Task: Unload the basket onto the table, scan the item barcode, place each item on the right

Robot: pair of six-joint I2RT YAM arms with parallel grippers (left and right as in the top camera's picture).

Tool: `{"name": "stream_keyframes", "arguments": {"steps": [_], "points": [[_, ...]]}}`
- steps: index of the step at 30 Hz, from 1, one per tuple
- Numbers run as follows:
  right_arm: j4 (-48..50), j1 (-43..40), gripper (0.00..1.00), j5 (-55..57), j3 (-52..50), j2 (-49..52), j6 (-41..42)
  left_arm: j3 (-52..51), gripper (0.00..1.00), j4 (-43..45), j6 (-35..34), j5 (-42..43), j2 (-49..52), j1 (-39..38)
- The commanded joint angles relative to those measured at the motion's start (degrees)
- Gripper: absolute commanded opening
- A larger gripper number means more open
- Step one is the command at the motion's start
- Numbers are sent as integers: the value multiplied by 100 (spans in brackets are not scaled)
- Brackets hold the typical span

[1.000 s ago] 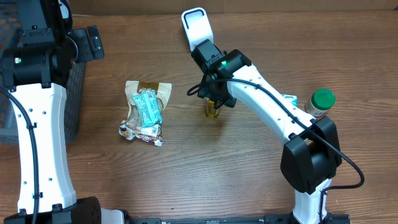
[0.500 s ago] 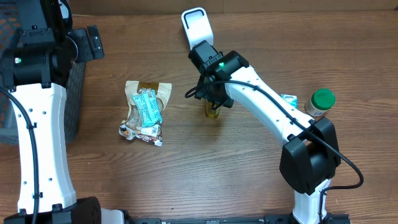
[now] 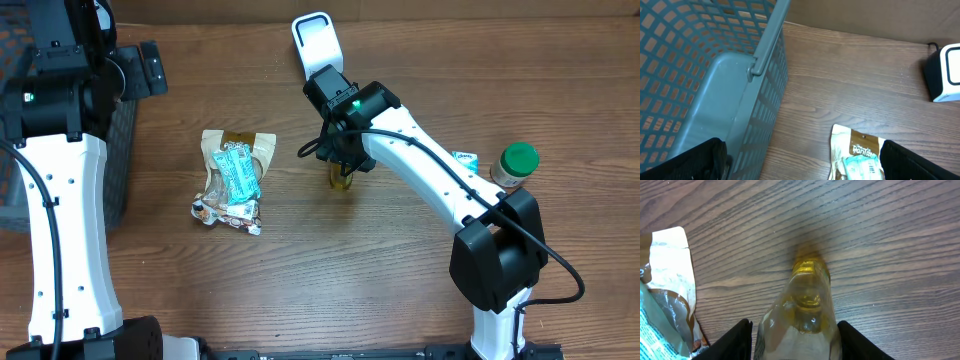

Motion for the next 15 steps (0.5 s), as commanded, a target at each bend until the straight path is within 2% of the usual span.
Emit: {"name": "stream_keyframes", "arguments": {"steps": [1,9,12,15], "points": [[0,11,51,37,-20,122,-31,0,100,2,85,9,20,-2],[22,9,52,101,-17,168,-326,0,99,2,85,9,20,-2],[20,-11,47,98,-17,168,-326,0,99,2,85,9,20,-2],[-2,-35,47,98,-17,168,-326,0,100,2,85,9,20,-2]]}}
